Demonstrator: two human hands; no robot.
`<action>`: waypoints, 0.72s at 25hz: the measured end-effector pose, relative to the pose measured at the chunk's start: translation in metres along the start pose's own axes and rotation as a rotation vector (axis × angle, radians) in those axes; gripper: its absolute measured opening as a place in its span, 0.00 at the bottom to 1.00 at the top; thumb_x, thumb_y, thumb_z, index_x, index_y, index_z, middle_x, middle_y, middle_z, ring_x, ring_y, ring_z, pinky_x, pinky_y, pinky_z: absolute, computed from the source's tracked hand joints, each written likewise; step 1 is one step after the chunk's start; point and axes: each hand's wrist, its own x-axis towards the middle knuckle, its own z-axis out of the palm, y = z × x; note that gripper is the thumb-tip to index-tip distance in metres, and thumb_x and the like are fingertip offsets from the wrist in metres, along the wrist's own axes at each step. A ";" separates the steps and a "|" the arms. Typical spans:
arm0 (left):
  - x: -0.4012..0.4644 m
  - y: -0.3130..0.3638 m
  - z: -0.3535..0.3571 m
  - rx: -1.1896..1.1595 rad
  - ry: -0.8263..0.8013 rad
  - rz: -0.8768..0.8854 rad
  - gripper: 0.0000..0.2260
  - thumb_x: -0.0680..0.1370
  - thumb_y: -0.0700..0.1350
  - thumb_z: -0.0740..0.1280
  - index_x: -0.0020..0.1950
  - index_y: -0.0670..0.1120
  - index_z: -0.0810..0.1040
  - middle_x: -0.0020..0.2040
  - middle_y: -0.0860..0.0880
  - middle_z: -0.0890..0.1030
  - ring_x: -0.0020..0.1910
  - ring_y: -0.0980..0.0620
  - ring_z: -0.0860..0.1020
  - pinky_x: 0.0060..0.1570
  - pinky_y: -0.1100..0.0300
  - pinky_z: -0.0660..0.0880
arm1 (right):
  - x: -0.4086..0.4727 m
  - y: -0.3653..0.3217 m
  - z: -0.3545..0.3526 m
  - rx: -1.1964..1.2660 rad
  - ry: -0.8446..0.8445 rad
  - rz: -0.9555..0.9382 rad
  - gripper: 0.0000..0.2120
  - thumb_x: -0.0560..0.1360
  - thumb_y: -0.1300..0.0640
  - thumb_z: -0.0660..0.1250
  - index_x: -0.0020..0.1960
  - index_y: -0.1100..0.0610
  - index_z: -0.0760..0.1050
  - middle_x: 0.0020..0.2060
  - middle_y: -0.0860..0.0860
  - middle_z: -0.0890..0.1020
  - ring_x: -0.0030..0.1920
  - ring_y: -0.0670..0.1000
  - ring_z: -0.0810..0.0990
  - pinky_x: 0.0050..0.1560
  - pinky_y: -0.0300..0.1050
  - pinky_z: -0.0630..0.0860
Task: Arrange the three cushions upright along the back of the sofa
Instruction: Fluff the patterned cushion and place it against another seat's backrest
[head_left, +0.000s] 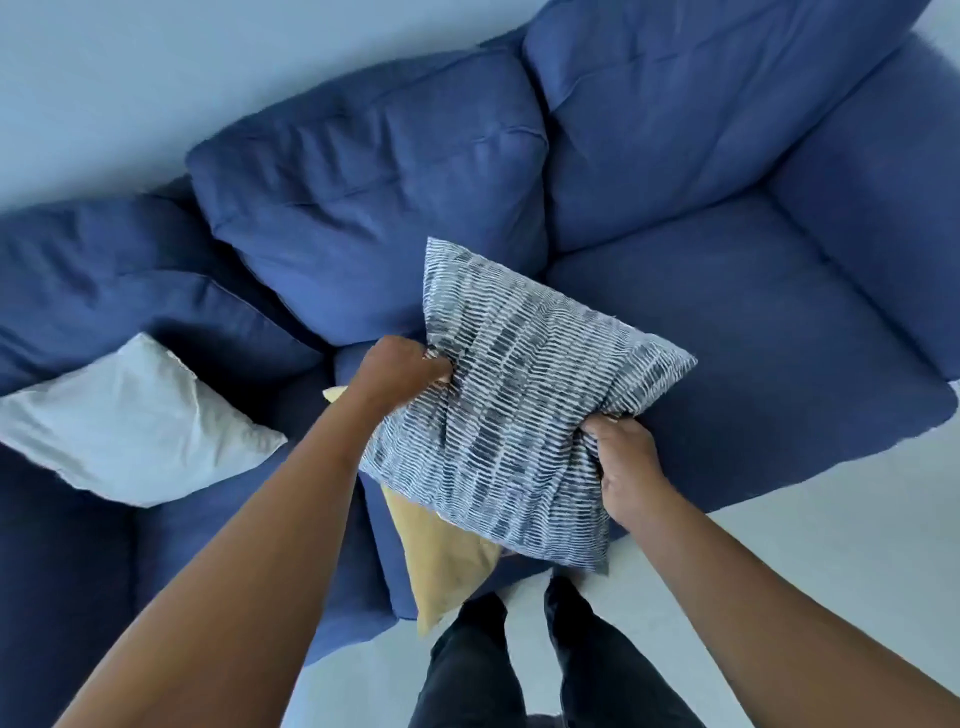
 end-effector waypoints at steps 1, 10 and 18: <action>-0.014 -0.007 0.001 -0.185 0.024 -0.031 0.16 0.70 0.48 0.75 0.32 0.39 0.75 0.32 0.38 0.73 0.33 0.46 0.71 0.35 0.49 0.66 | 0.000 -0.012 -0.001 -0.027 -0.001 -0.056 0.13 0.76 0.61 0.71 0.60 0.62 0.81 0.57 0.61 0.86 0.57 0.65 0.84 0.62 0.70 0.79; -0.083 -0.014 0.017 -1.142 0.069 -0.017 0.16 0.69 0.37 0.73 0.56 0.38 0.82 0.43 0.44 0.88 0.38 0.46 0.85 0.37 0.54 0.83 | -0.040 -0.078 0.002 -0.179 -0.047 -0.471 0.06 0.76 0.61 0.67 0.48 0.55 0.84 0.49 0.54 0.89 0.52 0.58 0.86 0.52 0.58 0.82; -0.101 0.028 0.004 -1.178 -0.026 0.101 0.10 0.74 0.30 0.70 0.54 0.35 0.82 0.46 0.41 0.88 0.41 0.43 0.86 0.41 0.53 0.83 | -0.078 -0.103 -0.038 -0.187 -0.055 -0.650 0.05 0.76 0.58 0.68 0.48 0.59 0.82 0.38 0.45 0.87 0.40 0.46 0.85 0.40 0.45 0.80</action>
